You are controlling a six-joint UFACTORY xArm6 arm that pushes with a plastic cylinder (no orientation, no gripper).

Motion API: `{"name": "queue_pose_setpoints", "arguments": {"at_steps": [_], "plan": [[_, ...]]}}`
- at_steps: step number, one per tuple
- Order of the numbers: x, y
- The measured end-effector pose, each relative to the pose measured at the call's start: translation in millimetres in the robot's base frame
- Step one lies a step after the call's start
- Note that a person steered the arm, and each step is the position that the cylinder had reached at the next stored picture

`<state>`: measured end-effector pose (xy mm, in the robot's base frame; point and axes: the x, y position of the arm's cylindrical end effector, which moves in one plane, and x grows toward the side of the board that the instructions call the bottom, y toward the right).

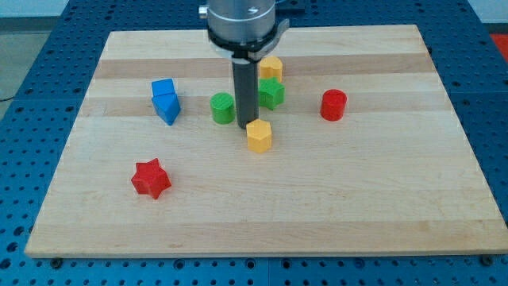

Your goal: Push the green circle into the green star

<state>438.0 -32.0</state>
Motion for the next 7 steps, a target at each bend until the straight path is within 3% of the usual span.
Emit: {"name": "queue_pose_setpoints", "arguments": {"at_steps": [1, 2, 3, 7], "plan": [[24.3, -30.2], [15.1, -67.8], [-11.1, -71.5], [-32.1, -39.7]]}}
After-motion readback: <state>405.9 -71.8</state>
